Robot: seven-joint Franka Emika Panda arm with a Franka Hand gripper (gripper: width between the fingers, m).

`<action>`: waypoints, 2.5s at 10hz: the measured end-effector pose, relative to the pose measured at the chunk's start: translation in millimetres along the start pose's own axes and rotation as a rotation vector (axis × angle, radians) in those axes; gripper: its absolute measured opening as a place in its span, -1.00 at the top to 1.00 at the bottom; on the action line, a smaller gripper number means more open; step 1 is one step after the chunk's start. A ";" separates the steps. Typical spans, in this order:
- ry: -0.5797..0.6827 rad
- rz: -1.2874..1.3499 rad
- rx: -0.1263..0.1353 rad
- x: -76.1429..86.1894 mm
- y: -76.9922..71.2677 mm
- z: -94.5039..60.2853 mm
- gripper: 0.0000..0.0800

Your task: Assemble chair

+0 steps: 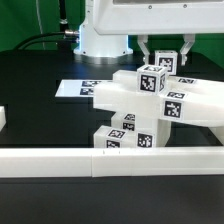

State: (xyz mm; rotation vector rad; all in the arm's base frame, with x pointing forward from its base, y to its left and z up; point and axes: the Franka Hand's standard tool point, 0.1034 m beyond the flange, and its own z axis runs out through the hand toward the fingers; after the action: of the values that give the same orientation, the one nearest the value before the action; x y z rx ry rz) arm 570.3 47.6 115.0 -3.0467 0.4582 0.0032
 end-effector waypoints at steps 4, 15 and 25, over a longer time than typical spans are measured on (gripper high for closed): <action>-0.013 0.492 0.033 0.0 -1.8 0.3 0.29; -0.008 0.493 0.035 0.2 -5.0 0.7 -0.60; 0.010 -0.558 -0.045 3.7 1.1 -3.2 -0.62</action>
Offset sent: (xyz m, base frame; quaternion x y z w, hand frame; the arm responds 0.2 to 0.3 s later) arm -0.0078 -0.0067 -0.0056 -0.0378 -0.0076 0.3662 0.9297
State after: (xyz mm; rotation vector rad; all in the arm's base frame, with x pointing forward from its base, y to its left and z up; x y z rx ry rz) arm 573.5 45.3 118.1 -3.1017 -0.4045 -0.0284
